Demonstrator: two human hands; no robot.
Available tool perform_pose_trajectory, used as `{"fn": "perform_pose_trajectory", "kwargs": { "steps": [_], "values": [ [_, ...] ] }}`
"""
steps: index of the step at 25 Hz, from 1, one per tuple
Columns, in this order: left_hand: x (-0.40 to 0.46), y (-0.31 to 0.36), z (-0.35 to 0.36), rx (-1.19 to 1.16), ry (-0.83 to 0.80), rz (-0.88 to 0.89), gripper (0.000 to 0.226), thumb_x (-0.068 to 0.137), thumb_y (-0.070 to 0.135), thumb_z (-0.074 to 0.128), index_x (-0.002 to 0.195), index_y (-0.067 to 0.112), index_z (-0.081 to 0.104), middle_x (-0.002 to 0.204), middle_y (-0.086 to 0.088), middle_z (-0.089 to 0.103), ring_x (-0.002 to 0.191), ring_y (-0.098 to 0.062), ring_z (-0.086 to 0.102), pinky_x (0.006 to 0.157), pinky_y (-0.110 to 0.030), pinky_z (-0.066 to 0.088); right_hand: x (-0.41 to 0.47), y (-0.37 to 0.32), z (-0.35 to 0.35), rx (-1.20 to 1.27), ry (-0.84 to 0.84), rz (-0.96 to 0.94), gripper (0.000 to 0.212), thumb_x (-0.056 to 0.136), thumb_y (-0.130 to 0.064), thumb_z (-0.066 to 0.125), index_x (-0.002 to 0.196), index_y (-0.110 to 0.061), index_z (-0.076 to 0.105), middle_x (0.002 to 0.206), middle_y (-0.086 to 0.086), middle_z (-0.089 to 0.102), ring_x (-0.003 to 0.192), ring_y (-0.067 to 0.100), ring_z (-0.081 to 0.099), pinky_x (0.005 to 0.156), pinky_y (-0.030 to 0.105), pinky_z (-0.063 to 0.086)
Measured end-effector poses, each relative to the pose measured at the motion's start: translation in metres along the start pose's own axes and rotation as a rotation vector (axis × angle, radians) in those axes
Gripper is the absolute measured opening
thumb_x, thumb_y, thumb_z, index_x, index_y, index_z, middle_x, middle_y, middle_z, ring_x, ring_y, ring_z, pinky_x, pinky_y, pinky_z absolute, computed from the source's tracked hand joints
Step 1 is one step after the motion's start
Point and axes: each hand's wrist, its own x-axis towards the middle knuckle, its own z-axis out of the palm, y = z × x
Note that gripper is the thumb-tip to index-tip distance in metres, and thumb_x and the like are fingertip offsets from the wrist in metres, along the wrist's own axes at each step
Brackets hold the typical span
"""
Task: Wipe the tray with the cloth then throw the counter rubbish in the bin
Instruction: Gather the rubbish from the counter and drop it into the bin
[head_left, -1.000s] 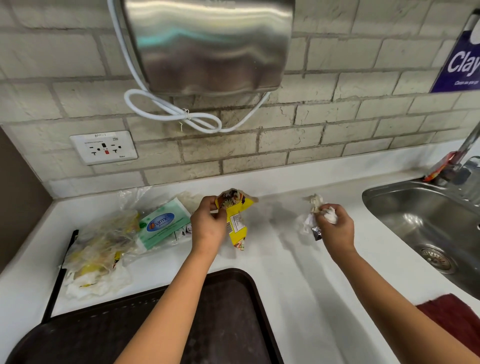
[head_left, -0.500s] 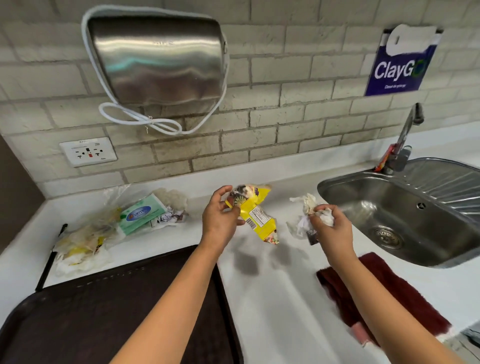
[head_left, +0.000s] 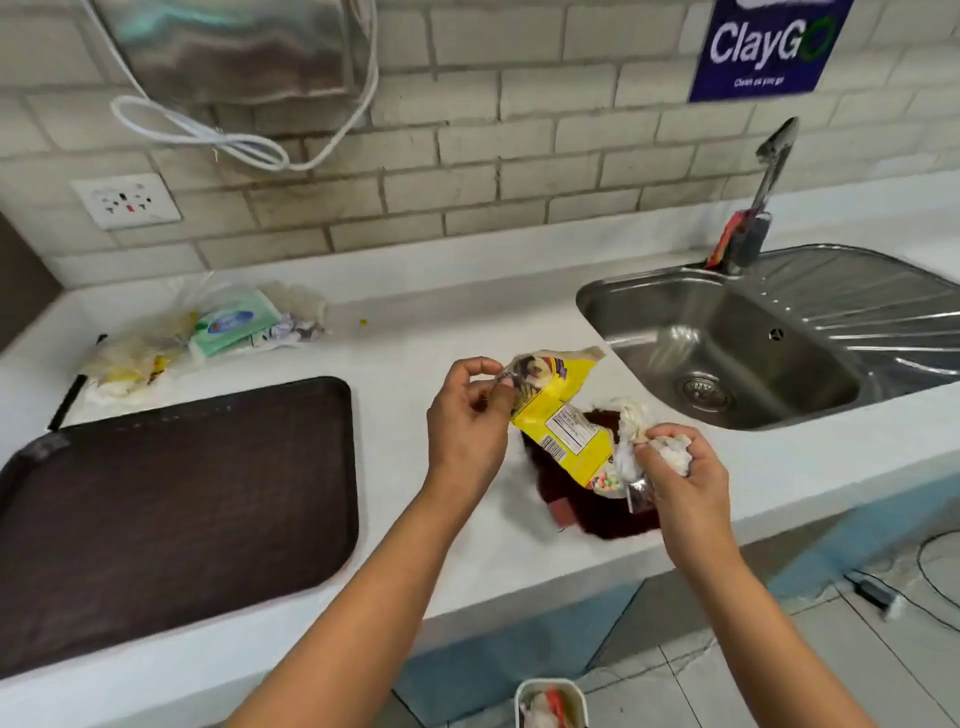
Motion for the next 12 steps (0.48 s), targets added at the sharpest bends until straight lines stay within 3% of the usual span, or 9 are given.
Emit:
{"fn": "perform_pose_trajectory", "kwargs": {
  "steps": [4, 7, 9, 12],
  "values": [
    [-0.057, -0.016, 0.004, 0.021, -0.006, -0.025, 0.021, 0.091, 0.012, 0.056, 0.085, 0.033, 0.054, 0.072, 0.004, 0.063, 0.053, 0.003, 0.052, 0.052, -0.015, 0.040, -0.037, 0.023, -0.032, 0.042, -0.113, 0.092, 0.036, 0.082, 0.016, 0.053, 0.072, -0.019, 0.056, 0.060, -0.012, 0.061, 0.047, -0.001, 0.053, 0.039, 0.014, 0.040],
    [-0.116, -0.034, -0.001, 0.113, 0.002, 0.115, 0.016, 0.084, 0.021, 0.060, 0.086, 0.037, 0.057, 0.074, 0.019, 0.067, 0.066, 0.003, 0.057, 0.058, -0.017, 0.043, -0.072, 0.044, -0.055, 0.075, -0.102, 0.143, 0.053, 0.078, 0.019, 0.053, 0.059, -0.029, 0.061, 0.056, -0.013, 0.059, 0.040, -0.001, 0.048, 0.036, 0.013, 0.036],
    [-0.153, -0.052, -0.004, 0.201, -0.087, 0.197, 0.021, 0.083, 0.020, 0.061, 0.090, 0.040, 0.056, 0.081, 0.031, 0.065, 0.073, 0.006, 0.059, 0.061, -0.007, 0.041, -0.097, 0.059, -0.071, 0.066, -0.079, 0.138, 0.046, 0.072, 0.014, 0.059, 0.058, -0.030, 0.061, 0.059, -0.017, 0.060, 0.042, -0.002, 0.048, 0.038, 0.013, 0.037],
    [-0.187, -0.096, -0.009, 0.320, -0.233, 0.138, 0.018, 0.086, 0.020, 0.057, 0.094, 0.036, 0.057, 0.079, 0.031, 0.064, 0.073, 0.011, 0.058, 0.063, -0.001, 0.039, -0.128, 0.095, -0.088, 0.051, 0.019, 0.232, 0.045, 0.075, 0.020, 0.055, 0.061, -0.022, 0.057, 0.060, -0.019, 0.061, 0.043, -0.001, 0.051, 0.036, 0.012, 0.037]
  ]
}}
